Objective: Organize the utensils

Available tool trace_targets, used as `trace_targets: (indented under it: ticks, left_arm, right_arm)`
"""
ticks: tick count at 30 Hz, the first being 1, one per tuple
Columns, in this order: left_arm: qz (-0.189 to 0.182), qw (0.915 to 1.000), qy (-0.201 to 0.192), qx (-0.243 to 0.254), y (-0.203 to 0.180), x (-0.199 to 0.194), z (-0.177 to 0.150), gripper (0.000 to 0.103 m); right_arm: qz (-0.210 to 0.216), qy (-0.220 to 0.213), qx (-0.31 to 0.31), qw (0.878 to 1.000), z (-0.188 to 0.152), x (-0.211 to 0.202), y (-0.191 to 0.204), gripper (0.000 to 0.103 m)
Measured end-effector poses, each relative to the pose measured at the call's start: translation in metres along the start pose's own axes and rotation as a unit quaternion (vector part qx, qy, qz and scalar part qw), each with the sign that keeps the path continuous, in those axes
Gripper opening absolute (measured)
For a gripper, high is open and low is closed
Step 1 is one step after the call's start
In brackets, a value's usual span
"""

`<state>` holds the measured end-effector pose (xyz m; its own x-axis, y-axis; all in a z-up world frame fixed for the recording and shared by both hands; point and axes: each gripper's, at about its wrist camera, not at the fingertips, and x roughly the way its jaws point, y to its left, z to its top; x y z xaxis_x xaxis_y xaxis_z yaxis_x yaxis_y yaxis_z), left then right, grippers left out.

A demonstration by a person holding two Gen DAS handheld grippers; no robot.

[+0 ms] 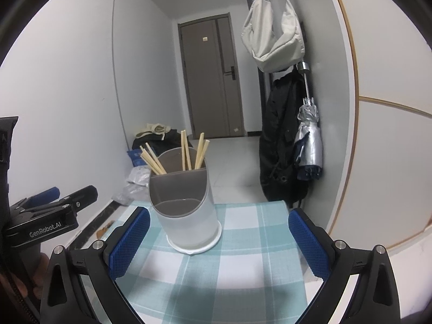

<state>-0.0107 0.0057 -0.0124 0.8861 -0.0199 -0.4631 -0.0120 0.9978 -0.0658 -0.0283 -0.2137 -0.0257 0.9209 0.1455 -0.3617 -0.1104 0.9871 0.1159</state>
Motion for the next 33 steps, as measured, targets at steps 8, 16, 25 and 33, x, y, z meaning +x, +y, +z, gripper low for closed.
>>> trace_targets:
  ticks: [8, 16, 25, 33]
  left_arm:
    - [-0.002, 1.0, 0.005, 0.0, -0.0001, 0.0009, -0.0007, 0.102]
    - [0.001, 1.0, 0.005, -0.004, 0.0004, 0.0007, -0.0022, 0.102]
    - [0.002, 1.0, 0.005, -0.005, 0.0026, 0.0018, -0.0014, 0.102]
    - [0.015, 0.9999, -0.005, 0.002, 0.0011, -0.0001, -0.0023, 0.102]
  right_arm:
    - [0.001, -0.002, 0.003, 1.0, -0.0001, -0.0012, -0.0011, 0.103]
    - [0.0, -0.005, 0.001, 1.0, -0.0006, -0.0023, -0.0001, 0.103]
    - [-0.003, -0.009, -0.001, 1.0, -0.0003, -0.0037, 0.0003, 0.103]
    - [-0.008, -0.011, -0.001, 1.0, -0.0001, -0.0045, -0.0002, 0.103]
